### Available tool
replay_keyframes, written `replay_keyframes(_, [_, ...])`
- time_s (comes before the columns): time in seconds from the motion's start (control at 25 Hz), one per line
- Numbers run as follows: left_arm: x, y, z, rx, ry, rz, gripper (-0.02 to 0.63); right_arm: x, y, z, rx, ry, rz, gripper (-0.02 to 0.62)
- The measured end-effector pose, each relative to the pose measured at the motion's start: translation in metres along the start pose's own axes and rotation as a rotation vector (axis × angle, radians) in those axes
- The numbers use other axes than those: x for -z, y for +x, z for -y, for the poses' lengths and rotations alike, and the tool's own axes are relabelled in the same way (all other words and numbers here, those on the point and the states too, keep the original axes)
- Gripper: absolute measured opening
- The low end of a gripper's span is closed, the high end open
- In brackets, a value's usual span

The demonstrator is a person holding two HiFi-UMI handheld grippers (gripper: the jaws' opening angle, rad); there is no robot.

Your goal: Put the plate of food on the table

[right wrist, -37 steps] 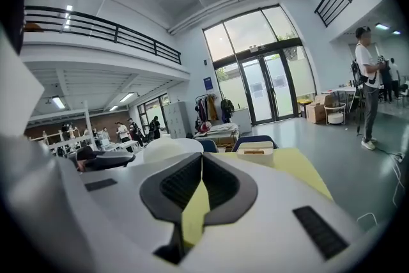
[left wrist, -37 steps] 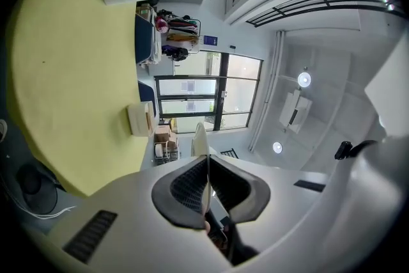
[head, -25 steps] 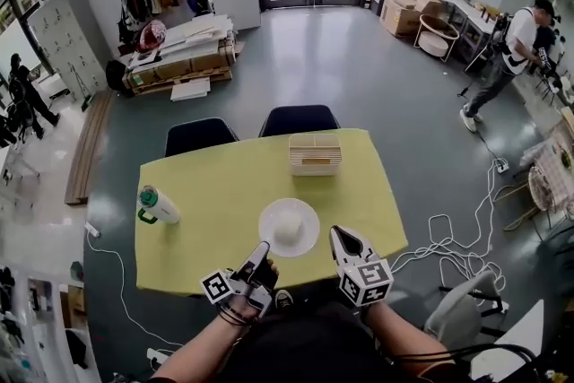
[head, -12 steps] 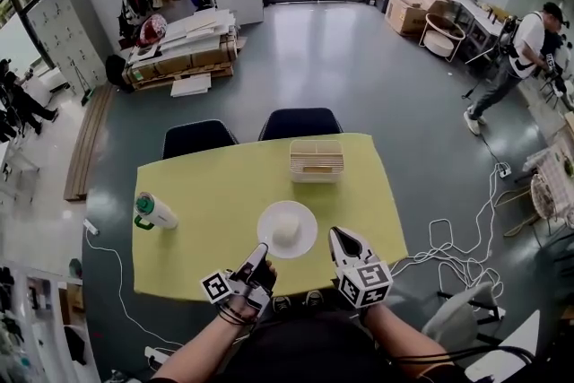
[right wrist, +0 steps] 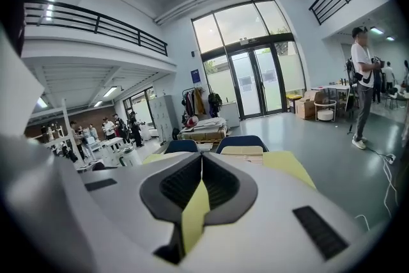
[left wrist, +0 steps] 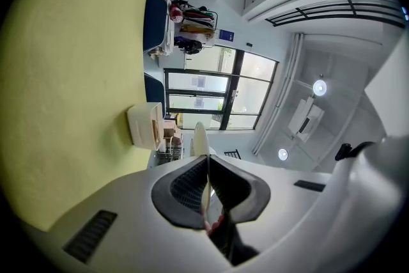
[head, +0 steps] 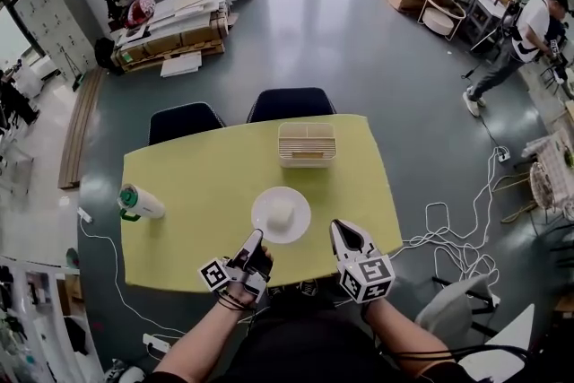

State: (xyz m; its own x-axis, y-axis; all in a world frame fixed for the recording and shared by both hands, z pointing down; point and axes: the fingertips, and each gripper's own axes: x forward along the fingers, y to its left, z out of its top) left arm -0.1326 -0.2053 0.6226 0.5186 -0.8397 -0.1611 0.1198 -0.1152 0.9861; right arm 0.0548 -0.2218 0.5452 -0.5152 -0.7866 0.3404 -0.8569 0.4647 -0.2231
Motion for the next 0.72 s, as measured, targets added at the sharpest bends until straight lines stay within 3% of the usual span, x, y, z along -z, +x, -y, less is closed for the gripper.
replay_keyframes(0.72, [-0.027,0.068,-0.167,-0.155,-0.032,0.025,0.017,0.056,0.02,0.052,0.038,0.041,-0.131,0.012])
